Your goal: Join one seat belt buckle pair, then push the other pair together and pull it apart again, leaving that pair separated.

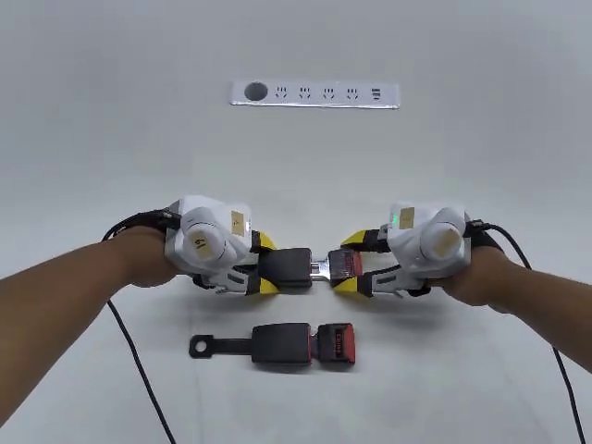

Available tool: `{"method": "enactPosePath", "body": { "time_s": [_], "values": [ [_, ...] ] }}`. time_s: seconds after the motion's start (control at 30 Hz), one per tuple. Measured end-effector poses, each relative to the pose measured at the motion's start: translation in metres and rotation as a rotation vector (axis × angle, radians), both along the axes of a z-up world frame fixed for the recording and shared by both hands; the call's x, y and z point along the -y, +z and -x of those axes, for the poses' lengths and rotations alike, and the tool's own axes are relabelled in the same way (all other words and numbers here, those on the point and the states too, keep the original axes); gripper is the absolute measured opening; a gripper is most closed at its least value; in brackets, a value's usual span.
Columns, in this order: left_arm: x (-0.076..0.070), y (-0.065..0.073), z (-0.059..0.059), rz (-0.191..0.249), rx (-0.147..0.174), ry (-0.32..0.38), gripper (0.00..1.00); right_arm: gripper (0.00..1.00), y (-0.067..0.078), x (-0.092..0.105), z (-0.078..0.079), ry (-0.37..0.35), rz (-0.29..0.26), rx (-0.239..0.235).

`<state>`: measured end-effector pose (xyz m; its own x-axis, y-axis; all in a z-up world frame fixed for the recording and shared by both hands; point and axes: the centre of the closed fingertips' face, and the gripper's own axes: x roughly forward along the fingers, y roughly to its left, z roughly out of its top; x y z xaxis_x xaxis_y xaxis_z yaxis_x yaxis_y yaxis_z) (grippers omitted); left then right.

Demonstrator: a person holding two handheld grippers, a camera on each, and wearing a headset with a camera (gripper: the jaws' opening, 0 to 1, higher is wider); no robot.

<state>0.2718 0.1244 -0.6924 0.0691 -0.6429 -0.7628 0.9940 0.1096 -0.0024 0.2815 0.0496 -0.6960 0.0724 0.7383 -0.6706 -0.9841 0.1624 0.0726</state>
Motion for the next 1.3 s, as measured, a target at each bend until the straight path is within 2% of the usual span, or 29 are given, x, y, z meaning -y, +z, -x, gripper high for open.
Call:
{"method": "enactPosePath", "body": {
  "time_s": [0.23,0.3,0.37,0.77,1.3],
  "values": [
    [0.000,0.000,-0.001,0.000,-0.005,0.006,0.33,0.34,-0.001,-0.004,-0.002,-0.018,-0.004,-0.006],
    [0.000,0.000,-0.001,-0.003,-0.005,0.006,0.33,0.34,0.000,-0.011,-0.001,-0.031,-0.020,-0.018],
    [0.000,0.000,-0.001,-0.005,-0.007,0.009,0.33,0.34,-0.001,-0.019,0.000,-0.029,-0.012,-0.005],
    [0.000,-0.001,-0.003,0.000,-0.012,0.018,0.33,0.34,-0.001,-0.020,0.001,-0.049,0.006,-0.003],
    [0.001,-0.001,-0.002,0.008,-0.012,0.019,0.33,0.35,0.002,-0.021,0.001,-0.035,0.014,0.003]
  ]
}}
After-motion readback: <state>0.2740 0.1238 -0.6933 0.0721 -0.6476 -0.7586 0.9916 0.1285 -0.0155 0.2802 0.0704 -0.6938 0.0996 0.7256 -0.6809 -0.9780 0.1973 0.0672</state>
